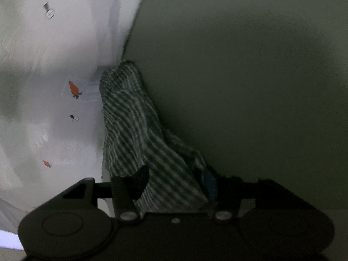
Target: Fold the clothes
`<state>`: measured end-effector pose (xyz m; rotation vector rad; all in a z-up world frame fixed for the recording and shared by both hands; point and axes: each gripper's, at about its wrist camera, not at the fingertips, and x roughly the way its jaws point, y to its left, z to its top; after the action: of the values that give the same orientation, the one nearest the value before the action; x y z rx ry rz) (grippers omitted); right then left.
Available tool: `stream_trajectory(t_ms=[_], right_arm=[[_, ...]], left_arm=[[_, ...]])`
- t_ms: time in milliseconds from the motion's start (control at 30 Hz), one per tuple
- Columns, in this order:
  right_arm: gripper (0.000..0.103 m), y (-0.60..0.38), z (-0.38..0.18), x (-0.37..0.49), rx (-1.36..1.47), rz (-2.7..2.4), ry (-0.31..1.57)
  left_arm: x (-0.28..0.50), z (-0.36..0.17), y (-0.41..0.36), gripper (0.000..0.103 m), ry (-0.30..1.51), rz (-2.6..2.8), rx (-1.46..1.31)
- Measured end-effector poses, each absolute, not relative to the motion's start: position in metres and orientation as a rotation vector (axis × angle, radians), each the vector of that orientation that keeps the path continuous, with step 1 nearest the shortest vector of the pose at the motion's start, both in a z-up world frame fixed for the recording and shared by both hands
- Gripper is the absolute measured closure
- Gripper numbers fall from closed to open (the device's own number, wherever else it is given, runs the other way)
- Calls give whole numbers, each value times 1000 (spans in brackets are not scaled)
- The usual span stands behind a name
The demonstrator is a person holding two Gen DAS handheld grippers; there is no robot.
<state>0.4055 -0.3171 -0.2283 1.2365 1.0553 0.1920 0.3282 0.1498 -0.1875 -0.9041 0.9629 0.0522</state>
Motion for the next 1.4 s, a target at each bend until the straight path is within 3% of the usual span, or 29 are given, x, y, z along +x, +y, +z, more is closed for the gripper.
stream_trajectory(t_ms=[233, 633, 667, 700, 733, 800, 933, 1133, 1400], right_arm=[[28, -313, -247, 375, 1389, 191, 1061], [28, -291, -268, 381, 1483, 128, 1022], [36, -290, -268, 383, 1478, 136, 1015], [53, -289, -267, 384, 1463, 146, 1006], [59, -287, -266, 386, 1443, 149, 1004], [84, -288, -265, 385, 1464, 171, 978], [91, -291, -248, 374, 1438, 240, 907], [92, -310, -205, 333, 1419, 335, 835], [92, -329, -156, 258, 1488, 354, 1003]], left_arm=[[310, -209, 153, 35, 934, -12, -1095], [334, -248, 132, 36, 962, -74, -1265], [335, -251, 133, 36, 945, -65, -1299], [336, -254, 134, 43, 928, -57, -1333], [336, -255, 134, 56, 914, -51, -1354], [335, -253, 136, 73, 898, -47, -1362], [325, -234, 133, 84, 814, -95, -1352], [285, -182, 119, 85, 722, -176, -1338], [191, -104, 108, 85, 796, -130, -1299]])
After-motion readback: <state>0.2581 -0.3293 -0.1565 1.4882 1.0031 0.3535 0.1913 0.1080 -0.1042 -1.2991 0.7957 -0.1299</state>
